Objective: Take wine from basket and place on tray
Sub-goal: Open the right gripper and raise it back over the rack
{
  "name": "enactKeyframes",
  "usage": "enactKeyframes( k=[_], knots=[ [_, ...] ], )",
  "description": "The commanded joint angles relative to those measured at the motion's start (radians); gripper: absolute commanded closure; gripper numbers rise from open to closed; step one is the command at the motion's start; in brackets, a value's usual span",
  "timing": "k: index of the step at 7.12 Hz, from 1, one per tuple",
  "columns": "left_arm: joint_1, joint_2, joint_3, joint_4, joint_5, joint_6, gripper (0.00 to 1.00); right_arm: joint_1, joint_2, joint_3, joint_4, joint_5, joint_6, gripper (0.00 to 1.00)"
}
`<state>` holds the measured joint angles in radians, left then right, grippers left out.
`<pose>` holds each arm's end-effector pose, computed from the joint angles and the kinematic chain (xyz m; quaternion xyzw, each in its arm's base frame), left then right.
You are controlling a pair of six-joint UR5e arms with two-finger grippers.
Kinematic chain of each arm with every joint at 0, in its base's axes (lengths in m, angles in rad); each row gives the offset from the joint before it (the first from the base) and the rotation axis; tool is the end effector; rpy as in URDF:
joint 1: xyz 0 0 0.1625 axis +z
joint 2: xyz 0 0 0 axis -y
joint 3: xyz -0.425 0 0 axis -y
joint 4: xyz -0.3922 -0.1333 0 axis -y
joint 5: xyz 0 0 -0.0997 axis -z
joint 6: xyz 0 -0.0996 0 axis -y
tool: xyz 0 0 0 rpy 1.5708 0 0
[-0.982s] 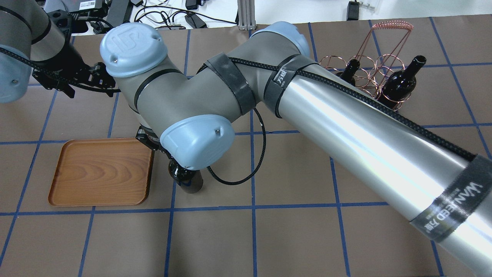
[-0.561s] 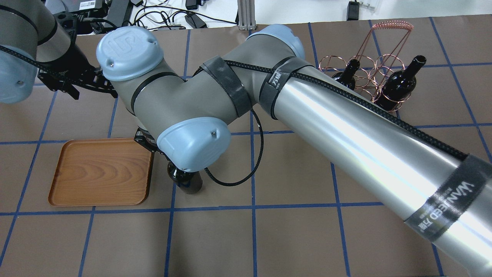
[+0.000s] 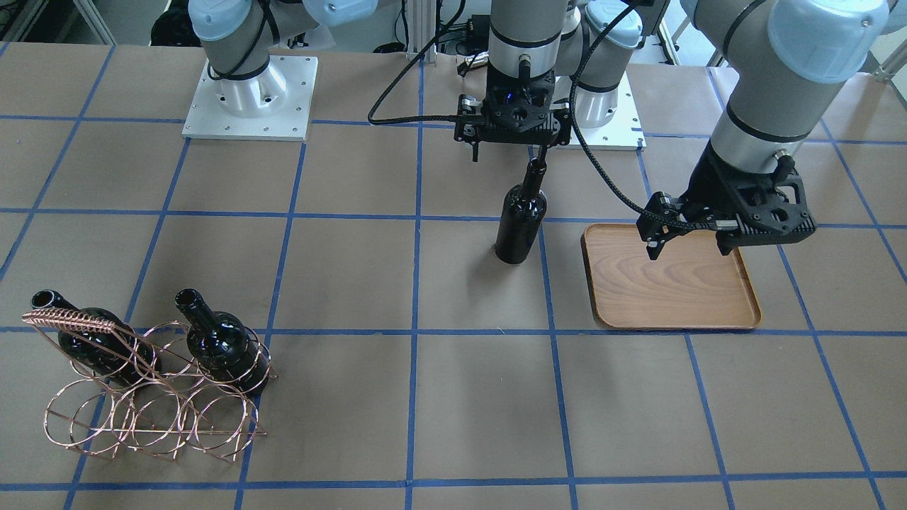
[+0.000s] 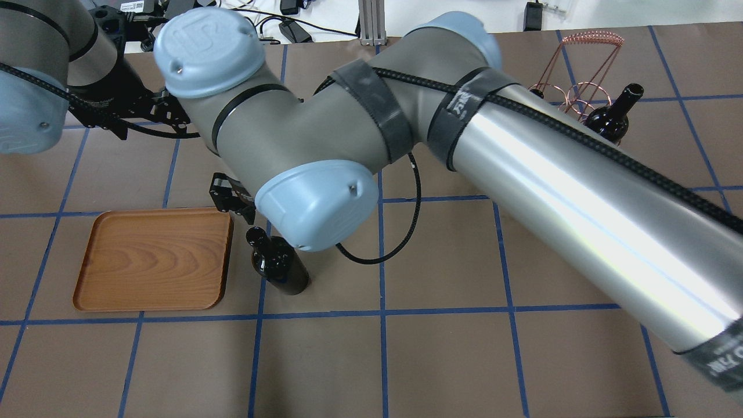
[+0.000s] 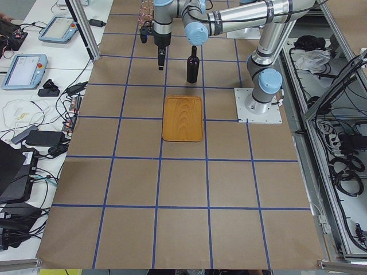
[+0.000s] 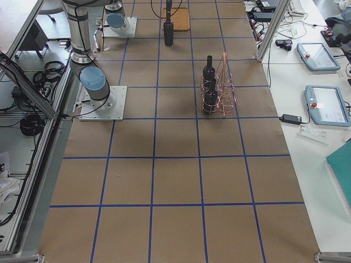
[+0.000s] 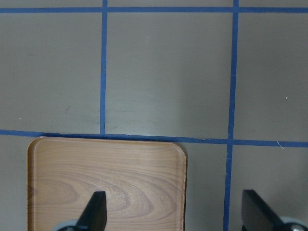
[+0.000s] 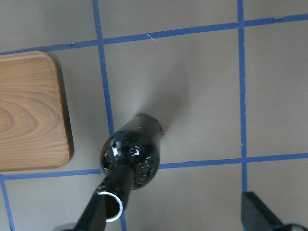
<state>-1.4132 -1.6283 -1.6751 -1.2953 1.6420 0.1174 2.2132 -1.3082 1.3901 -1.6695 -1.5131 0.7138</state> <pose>-0.0428 -0.5352 0.4362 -0.0221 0.9975 -0.0514 0.0430 0.4723 -0.3991 0.4431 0.0354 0.9989 0.0116 0.0277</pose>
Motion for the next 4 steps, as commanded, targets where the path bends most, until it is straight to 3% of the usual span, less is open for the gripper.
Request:
enactKeyframes(
  k=[1, 2, 4],
  knots=[
    [-0.003, -0.002, 0.000, -0.012, 0.025, -0.014, 0.00, -0.131, -0.081, 0.004, 0.109, -0.007, -0.237, 0.00],
    [-0.003, -0.005, 0.000, -0.013, 0.019, -0.063, 0.00, -0.226, -0.115, 0.004, 0.116, 0.005, -0.358, 0.00],
    [-0.003, -0.007, -0.006, -0.015, 0.021, -0.088, 0.00, -0.379, -0.181, 0.004, 0.241, -0.004, -0.572, 0.00]
  ],
)
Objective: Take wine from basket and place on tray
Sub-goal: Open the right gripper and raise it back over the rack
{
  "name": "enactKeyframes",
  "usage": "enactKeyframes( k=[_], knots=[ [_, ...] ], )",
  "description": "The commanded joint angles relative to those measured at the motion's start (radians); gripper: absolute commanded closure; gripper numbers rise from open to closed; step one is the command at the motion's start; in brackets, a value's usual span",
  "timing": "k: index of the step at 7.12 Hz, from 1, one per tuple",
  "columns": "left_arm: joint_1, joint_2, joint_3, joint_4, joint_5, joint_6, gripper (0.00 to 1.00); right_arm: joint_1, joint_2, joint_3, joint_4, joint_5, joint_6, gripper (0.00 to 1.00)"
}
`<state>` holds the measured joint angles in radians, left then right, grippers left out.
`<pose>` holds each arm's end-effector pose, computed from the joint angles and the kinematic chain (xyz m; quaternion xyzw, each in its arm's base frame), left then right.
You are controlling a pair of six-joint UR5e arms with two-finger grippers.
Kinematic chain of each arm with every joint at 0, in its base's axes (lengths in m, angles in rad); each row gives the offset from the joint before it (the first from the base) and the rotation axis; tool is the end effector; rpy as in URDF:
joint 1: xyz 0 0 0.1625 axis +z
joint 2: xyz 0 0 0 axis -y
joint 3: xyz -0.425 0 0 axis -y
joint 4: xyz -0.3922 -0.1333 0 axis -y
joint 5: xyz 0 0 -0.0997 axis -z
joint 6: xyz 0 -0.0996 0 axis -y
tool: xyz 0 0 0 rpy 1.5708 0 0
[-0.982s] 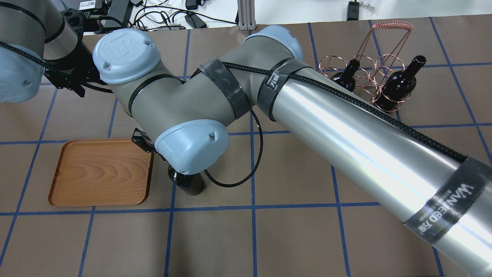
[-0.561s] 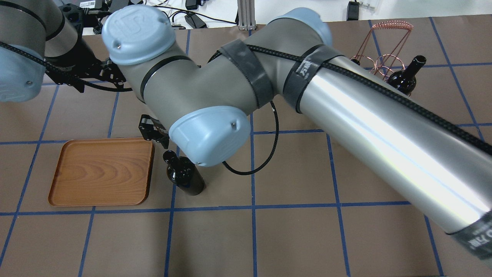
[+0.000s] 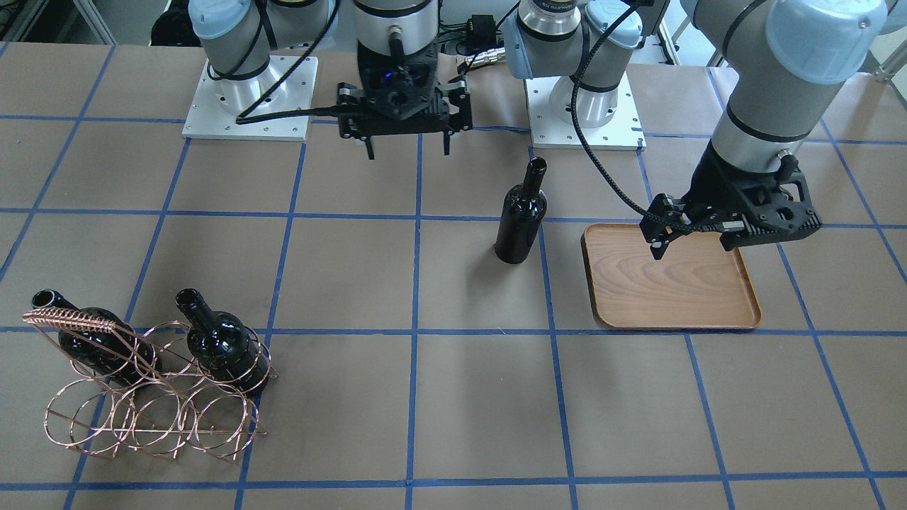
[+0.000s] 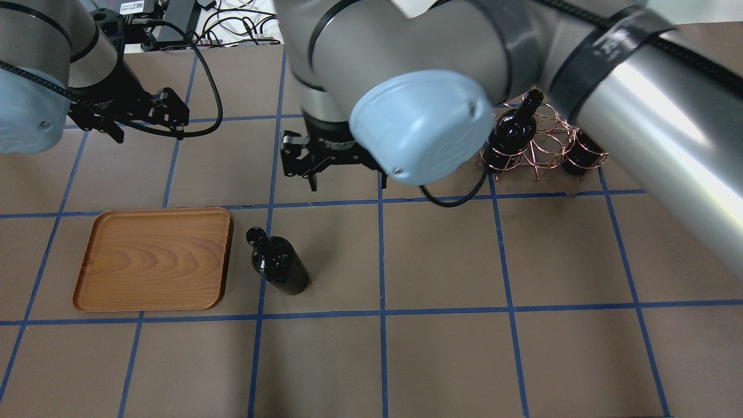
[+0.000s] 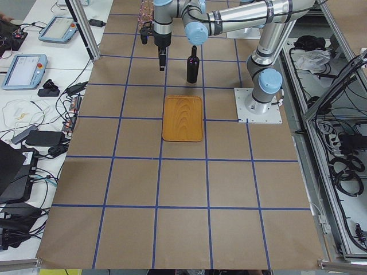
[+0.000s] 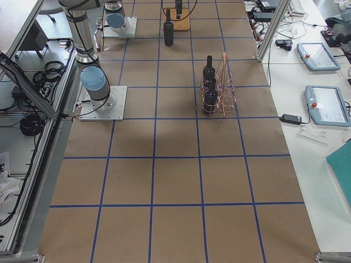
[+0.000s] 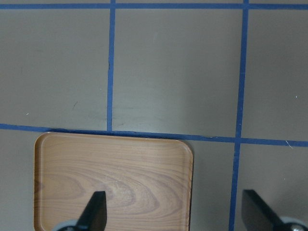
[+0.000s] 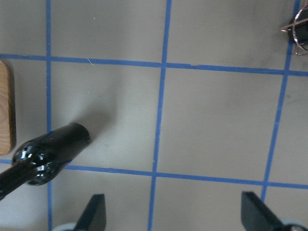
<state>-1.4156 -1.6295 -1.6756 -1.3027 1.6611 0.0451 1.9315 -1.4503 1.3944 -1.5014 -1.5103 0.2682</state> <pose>-0.0422 -0.5344 0.4347 -0.0572 0.9960 -0.0475 0.0501 0.3213 -0.4570 0.5056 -0.0460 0.9985 0.0158 0.0267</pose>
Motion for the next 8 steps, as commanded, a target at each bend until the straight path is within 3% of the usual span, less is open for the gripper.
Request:
enactKeyframes(
  k=[1, 3, 5, 6, 8],
  knots=[
    [-0.003, -0.013, -0.006, -0.007, 0.000, -0.017, 0.00, -0.171, -0.059, 0.002, 0.084, -0.010, -0.180, 0.00],
    [-0.025, -0.016, 0.011, 0.010, -0.012, -0.062, 0.00, -0.245, -0.100, 0.015, 0.082, -0.048, -0.204, 0.00],
    [-0.139, -0.027, 0.016, 0.017, -0.061, -0.122, 0.00, -0.243, -0.152, 0.093, 0.044, -0.066, -0.204, 0.00],
    [-0.161, -0.030, 0.020, 0.025, -0.113, -0.183, 0.00, -0.243, -0.171, 0.112, 0.030, -0.146, -0.207, 0.00],
    [-0.172, -0.004, 0.014, 0.013, -0.100, -0.185, 0.00, -0.243, -0.168, 0.112, 0.011, -0.143, -0.196, 0.00]
  ],
)
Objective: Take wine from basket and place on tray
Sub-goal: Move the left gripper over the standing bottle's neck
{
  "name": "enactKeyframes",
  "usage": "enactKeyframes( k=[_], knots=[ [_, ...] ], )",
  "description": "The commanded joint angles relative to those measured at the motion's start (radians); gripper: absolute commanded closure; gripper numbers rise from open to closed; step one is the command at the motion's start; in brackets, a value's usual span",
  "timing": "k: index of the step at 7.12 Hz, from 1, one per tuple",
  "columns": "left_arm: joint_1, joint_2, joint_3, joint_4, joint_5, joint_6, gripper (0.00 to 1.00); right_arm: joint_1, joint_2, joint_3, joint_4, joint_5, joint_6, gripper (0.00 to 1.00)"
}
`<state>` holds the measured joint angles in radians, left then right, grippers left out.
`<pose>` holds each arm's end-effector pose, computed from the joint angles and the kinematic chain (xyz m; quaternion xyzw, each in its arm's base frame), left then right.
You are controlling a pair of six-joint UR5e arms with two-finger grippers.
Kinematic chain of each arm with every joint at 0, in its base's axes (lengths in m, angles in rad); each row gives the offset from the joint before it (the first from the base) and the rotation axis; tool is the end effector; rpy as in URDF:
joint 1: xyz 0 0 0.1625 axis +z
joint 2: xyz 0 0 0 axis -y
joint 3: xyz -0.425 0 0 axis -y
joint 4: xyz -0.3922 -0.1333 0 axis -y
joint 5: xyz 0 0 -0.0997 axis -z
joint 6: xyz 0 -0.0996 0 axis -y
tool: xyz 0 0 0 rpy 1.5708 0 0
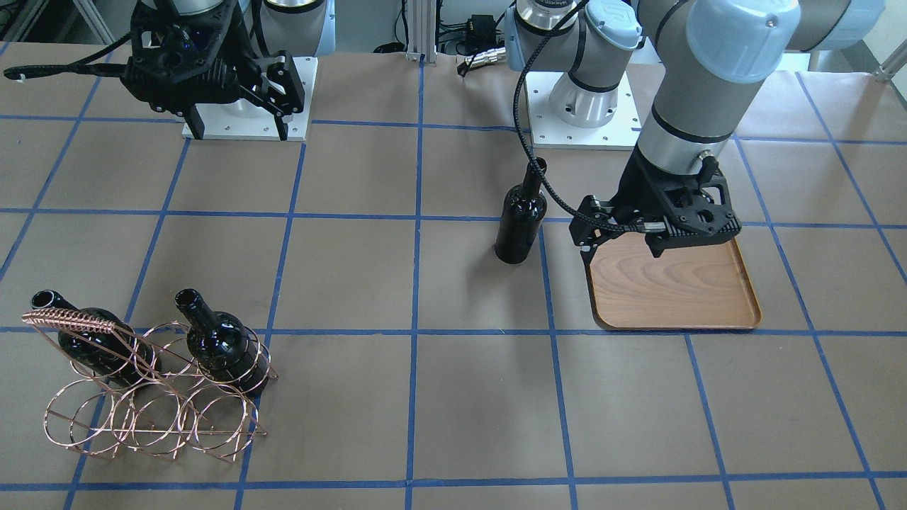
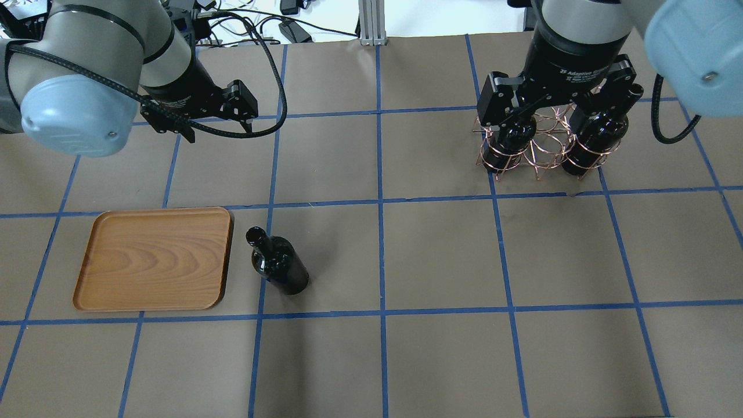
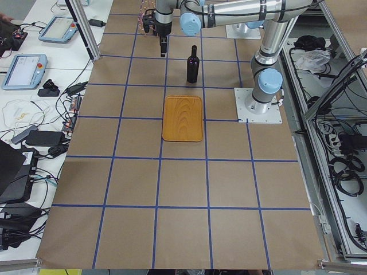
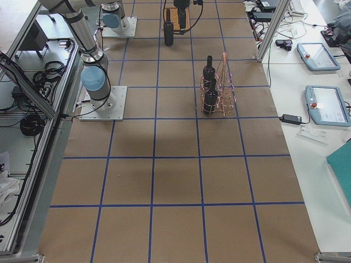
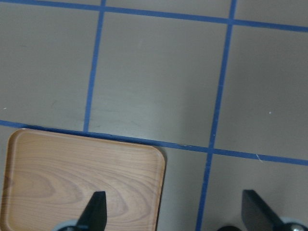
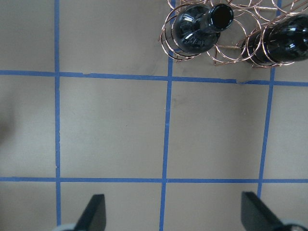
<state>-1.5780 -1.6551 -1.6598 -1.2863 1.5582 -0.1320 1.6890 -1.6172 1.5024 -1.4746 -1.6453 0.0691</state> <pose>-0.1384 -0.5313 0.4304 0.0619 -0.9965 0.0550 0.0101 0.1806 -0.4533 0.5345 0.0242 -0.9990 0.0127 0.0362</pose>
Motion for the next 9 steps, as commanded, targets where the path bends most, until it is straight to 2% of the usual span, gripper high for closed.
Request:
enactKeyframes(
  k=[1, 2, 4, 5, 7, 9],
  knots=[
    [-0.010, 0.046, 0.009, 0.001, 0.006, -0.006, 0.00, 0.011, 0.006, 0.005, -0.082, -0.007, 0.003, 0.00],
    [-0.014, 0.072, 0.002, -0.013, -0.004, -0.008, 0.00, 0.011, 0.011, 0.007, -0.101, -0.004, 0.003, 0.00],
    [-0.014, 0.087, -0.023, -0.028, -0.006, 0.032, 0.00, 0.012, 0.010, 0.030, -0.168, 0.071, 0.020, 0.00],
    [-0.022, 0.116, -0.069, -0.027, -0.007, 0.035, 0.00, 0.012, 0.010, 0.039, -0.173, 0.070, 0.020, 0.00],
    [-0.022, 0.123, -0.091, -0.021, 0.045, 0.038, 0.00, 0.012, 0.010, 0.039, -0.171, 0.070, 0.020, 0.00],
    [-0.043, 0.156, -0.101, -0.115, 0.030, 0.046, 0.00, 0.011, -0.001, 0.039, -0.165, 0.073, 0.020, 0.00]
  ],
)
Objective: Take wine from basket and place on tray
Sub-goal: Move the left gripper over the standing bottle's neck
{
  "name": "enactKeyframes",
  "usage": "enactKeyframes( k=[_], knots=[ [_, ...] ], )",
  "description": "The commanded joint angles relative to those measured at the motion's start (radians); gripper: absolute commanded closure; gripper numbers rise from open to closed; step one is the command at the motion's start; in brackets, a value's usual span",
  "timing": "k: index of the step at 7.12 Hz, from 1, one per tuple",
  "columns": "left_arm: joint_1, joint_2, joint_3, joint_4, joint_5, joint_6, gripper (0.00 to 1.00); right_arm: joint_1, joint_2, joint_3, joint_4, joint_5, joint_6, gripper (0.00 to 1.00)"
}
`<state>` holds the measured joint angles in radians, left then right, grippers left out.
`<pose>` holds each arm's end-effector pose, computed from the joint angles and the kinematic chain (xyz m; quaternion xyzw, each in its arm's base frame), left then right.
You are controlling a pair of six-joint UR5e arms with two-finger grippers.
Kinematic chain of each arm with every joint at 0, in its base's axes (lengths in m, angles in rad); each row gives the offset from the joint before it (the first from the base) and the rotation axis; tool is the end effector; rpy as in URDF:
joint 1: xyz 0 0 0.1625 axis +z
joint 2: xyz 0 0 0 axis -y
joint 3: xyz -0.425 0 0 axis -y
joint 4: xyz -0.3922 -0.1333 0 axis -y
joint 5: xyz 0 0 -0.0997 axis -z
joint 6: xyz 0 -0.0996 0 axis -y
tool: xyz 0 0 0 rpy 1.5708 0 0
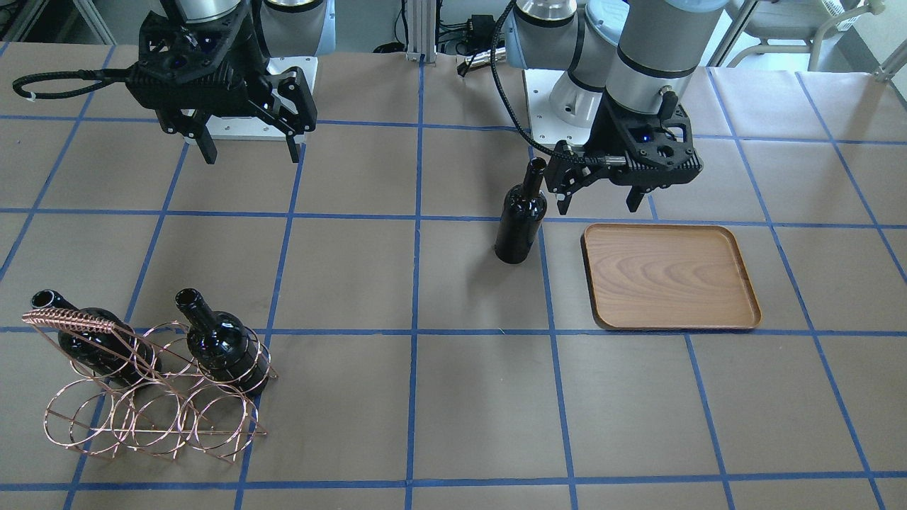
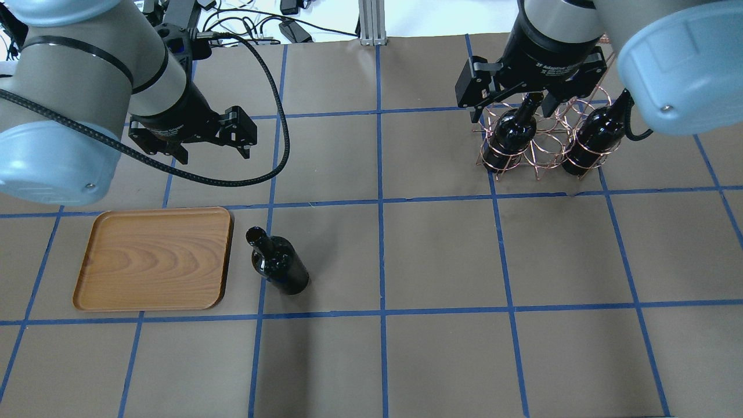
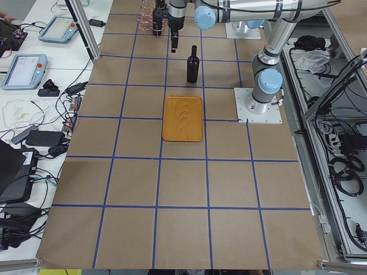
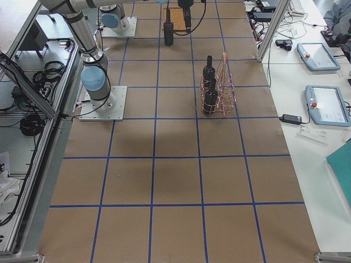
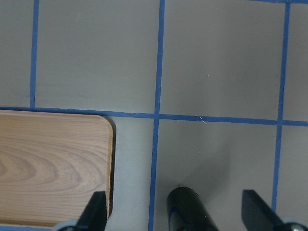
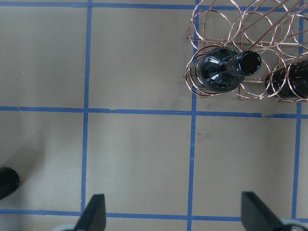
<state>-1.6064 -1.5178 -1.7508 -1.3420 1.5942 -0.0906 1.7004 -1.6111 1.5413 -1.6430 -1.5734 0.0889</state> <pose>-0.1478 -0.4709 0.4483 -0.0281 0.9982 -0.0515 0.0085 0.1949 -0.4656 0.5300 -0.0202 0.9973 -0.0707 0.0064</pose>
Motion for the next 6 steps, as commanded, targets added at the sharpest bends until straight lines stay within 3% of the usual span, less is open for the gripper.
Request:
enactKeyframes(
  k=[1, 4, 6],
  knots=[
    [-0.030, 0.025, -0.022, -0.100, -0.049, 0.005, 0.00, -0.001, -0.007, -0.001, -0.007, 0.001, 0.011, 0.00],
    [-0.049, 0.012, -0.033, -0.187, -0.013, 0.009, 0.00, 0.001, 0.000, 0.002, -0.028, 0.000, 0.022, 0.00],
    [-0.053, -0.008, -0.050, -0.195, -0.043, 0.025, 0.00, 0.001, -0.004, 0.003, -0.021, -0.020, 0.020, 0.00]
  ],
)
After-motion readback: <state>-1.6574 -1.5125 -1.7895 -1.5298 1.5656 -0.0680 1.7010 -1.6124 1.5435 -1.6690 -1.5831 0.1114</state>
